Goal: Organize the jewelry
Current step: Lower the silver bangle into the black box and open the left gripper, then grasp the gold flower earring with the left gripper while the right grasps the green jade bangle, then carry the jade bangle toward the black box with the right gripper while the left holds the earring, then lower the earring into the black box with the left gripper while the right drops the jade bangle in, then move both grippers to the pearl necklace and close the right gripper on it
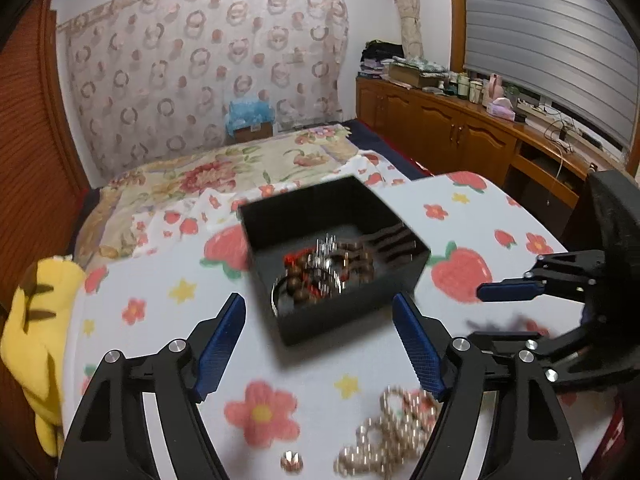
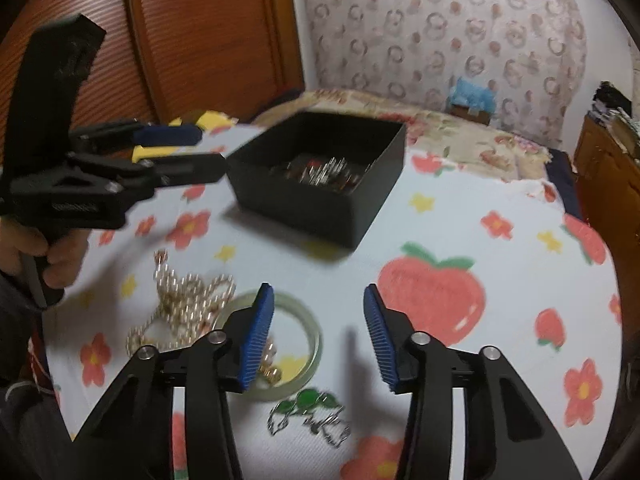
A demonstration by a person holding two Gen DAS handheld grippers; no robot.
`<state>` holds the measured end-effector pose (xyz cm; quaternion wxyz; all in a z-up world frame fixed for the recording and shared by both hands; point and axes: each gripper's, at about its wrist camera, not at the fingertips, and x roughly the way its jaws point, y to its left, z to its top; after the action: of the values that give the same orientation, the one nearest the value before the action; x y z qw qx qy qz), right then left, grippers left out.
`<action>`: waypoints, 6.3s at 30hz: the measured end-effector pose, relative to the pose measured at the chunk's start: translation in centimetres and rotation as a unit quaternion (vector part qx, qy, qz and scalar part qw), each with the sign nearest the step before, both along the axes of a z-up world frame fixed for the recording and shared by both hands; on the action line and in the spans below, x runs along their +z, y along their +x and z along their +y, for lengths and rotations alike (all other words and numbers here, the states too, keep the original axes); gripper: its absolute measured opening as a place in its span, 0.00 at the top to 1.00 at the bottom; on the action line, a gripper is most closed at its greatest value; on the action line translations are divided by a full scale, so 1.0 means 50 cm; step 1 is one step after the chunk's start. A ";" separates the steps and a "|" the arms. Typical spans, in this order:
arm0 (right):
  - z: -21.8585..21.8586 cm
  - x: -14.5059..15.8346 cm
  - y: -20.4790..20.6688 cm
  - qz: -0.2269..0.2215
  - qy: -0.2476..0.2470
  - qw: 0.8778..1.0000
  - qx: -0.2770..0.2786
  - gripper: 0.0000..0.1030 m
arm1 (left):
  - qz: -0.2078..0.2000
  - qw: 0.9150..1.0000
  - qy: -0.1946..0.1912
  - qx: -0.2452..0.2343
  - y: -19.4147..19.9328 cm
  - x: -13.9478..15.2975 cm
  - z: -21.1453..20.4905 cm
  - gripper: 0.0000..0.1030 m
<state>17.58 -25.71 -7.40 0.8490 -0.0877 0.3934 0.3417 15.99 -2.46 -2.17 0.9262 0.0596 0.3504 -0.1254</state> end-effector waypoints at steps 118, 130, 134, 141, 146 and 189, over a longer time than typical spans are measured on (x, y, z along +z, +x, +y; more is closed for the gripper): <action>0.045 0.112 0.160 -0.039 0.036 0.996 -0.075 0.89 | -0.008 1.000 -0.022 0.007 0.067 0.041 0.017 0.87; 0.020 0.107 0.106 -0.043 0.040 0.997 -0.058 0.89 | -0.001 1.000 -0.016 0.015 0.124 0.041 -0.010 0.86; 0.023 0.103 0.088 -0.045 0.037 0.997 -0.050 0.89 | -0.001 1.000 -0.015 0.016 0.129 0.039 -0.012 0.86; 0.019 0.099 0.057 -0.049 0.040 0.997 -0.048 0.89 | -0.009 1.000 -0.019 0.020 0.109 0.036 0.001 0.69; 0.013 0.088 0.025 -0.044 0.044 0.997 -0.038 0.89 | -0.003 1.000 -0.014 0.011 0.067 0.014 0.016 0.60; 0.144 -0.016 -0.063 -0.017 -0.090 0.991 0.098 0.92 | 0.073 0.997 -0.019 -0.003 -0.161 -0.112 0.095 0.16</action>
<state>14.45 -18.52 -8.19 0.8068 -0.2073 0.3975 0.3849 7.92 2.29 -7.78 0.8989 0.0340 0.4143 -0.1384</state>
